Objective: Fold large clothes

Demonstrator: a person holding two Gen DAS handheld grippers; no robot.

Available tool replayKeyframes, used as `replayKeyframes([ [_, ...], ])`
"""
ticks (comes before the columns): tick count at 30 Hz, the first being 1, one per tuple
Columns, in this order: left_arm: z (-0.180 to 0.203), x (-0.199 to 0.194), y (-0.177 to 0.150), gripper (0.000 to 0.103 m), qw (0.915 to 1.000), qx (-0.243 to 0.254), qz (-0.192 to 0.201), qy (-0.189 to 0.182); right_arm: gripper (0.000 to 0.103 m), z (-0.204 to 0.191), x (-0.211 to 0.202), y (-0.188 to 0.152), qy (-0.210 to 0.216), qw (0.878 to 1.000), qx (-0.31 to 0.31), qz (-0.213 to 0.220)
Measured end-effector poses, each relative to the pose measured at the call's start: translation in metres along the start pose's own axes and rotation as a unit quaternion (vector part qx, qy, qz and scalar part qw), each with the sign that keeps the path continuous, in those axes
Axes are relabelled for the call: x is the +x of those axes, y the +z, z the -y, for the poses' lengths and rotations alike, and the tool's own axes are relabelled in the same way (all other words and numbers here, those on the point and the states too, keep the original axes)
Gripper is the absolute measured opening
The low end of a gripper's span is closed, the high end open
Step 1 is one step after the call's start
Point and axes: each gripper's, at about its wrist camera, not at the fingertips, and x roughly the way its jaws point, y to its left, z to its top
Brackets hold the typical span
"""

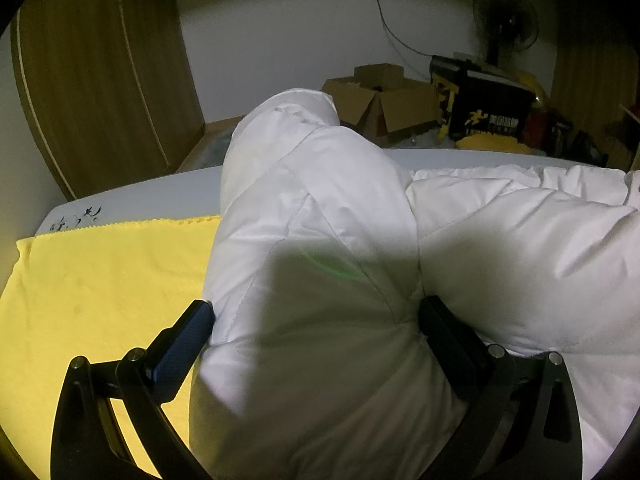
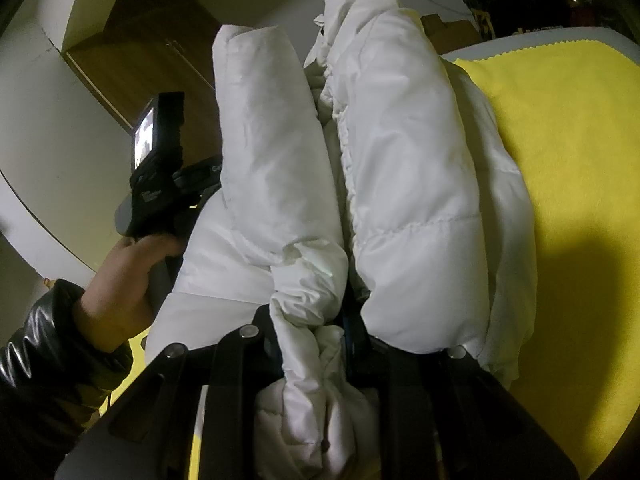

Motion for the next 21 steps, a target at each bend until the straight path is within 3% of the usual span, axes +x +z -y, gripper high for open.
replayKeyframes([
  [3,0.000,-0.012,0.007,0.103,0.9999,0.008,0.005,0.006,0.023,-0.003,-0.009,-0.003,0.008,1.000,-0.005,0.017],
  [5,0.008,-0.034,0.013,0.103,0.9989,0.024,0.038,0.015,0.027,-0.009,-0.015,-0.002,-0.005,1.000,-0.015,0.018],
  [8,0.025,-0.069,0.030,0.103,0.9970,0.027,0.073,-0.005,0.053,-0.008,-0.033,0.002,0.023,0.999,0.023,0.026],
  [10,0.044,-0.082,0.040,0.103,0.9961,0.036,0.079,-0.018,0.076,-0.006,-0.053,0.002,0.036,0.997,0.048,0.058],
  [13,0.085,-0.084,0.043,0.103,0.9936,0.082,0.071,-0.033,0.077,-0.009,-0.092,0.005,0.007,0.991,0.043,0.125],
  [16,0.121,-0.067,0.039,0.103,0.9917,0.118,0.049,-0.017,0.077,-0.014,-0.134,0.004,-0.061,0.974,0.016,0.218],
  [19,0.128,-0.037,0.033,0.103,0.9946,0.102,0.014,-0.015,0.078,-0.011,-0.153,0.003,-0.072,0.967,0.022,0.245],
  [21,0.130,-0.024,0.029,0.103,0.9949,0.099,0.019,-0.008,0.078,-0.011,-0.157,0.003,-0.066,0.967,0.035,0.244],
])
